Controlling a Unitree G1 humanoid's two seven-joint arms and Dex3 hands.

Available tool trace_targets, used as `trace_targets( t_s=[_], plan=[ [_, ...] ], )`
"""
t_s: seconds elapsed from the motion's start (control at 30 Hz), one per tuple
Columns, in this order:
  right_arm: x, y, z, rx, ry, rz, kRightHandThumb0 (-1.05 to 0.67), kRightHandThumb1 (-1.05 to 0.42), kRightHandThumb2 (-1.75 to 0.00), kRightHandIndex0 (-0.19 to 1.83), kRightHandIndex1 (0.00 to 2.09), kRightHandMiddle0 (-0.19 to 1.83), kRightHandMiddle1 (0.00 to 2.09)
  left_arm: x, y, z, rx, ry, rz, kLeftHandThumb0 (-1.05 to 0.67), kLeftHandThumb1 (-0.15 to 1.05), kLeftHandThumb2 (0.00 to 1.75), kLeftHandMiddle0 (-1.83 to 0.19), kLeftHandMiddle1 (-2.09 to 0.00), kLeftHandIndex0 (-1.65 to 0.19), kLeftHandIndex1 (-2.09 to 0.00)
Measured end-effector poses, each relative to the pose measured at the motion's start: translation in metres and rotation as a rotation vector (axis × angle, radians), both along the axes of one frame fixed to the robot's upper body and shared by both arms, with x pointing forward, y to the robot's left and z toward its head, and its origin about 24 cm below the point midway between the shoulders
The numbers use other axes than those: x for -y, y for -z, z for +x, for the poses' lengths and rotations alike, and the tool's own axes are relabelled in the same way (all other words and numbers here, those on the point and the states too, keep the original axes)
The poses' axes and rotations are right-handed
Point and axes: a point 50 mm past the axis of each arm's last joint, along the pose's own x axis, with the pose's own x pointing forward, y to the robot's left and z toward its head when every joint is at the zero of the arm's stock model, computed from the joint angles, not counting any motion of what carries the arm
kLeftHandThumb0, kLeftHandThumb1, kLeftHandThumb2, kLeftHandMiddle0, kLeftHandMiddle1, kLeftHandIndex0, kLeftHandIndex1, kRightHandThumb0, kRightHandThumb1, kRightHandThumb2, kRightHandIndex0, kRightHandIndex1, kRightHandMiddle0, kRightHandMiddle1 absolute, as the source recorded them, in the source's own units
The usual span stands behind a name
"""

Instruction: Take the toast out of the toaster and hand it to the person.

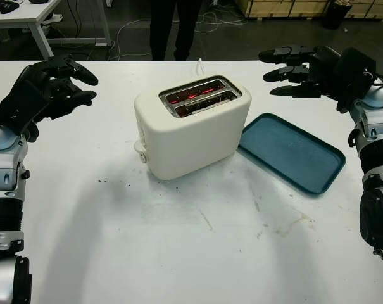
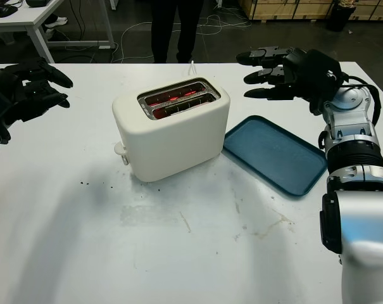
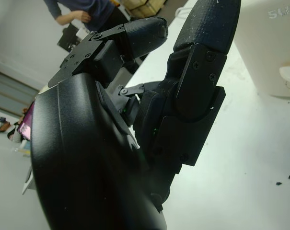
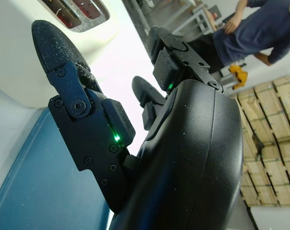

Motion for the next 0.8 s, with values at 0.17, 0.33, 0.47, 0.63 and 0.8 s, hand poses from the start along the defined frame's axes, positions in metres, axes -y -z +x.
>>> trace_targets(
  t_s=[0.17,0.33,0.47,0.63,0.8],
  plan=[
    [-0.0001,0.0000,0.0000,0.000,0.000,-0.001,-0.85,-0.75,0.00,0.35,0.58,0.56,0.01,0.0000,0.0000,0.0000,0.000,0.000,0.000,-1.05,0.86,0.00,-0.63,-1.31,-0.60,-1.16],
    [0.0000,-0.0001,0.0000,0.001,0.001,0.000,-0.84,-0.75,0.00,0.35,0.57,0.56,0.00,0.0000,0.0001,0.0000,0.000,0.000,0.000,-1.05,0.87,0.00,-0.63,-1.31,-0.60,-1.16],
    [0.0000,-0.0002,0.0000,0.001,0.002,0.001,-0.83,-0.74,0.00,0.36,0.56,0.56,0.00,0.0000,0.0001,0.0000,0.000,0.000,0.000,-1.05,0.87,0.00,-0.63,-1.31,-0.60,-1.16],
    [0.0000,-0.0004,0.0001,0.003,0.003,0.001,-0.84,-0.74,0.00,0.37,0.55,0.56,0.01,-0.0005,0.0010,0.0002,-0.005,0.000,-0.001,-1.05,0.87,0.00,-0.63,-1.31,-0.60,-1.16],
    [0.0000,-0.0004,0.0001,0.003,0.003,0.001,-0.84,-0.74,0.00,0.37,0.55,0.57,0.01,-0.0007,0.0014,0.0003,-0.007,-0.001,-0.002,-1.05,0.87,0.01,-0.63,-1.31,-0.60,-1.16]
  ],
)
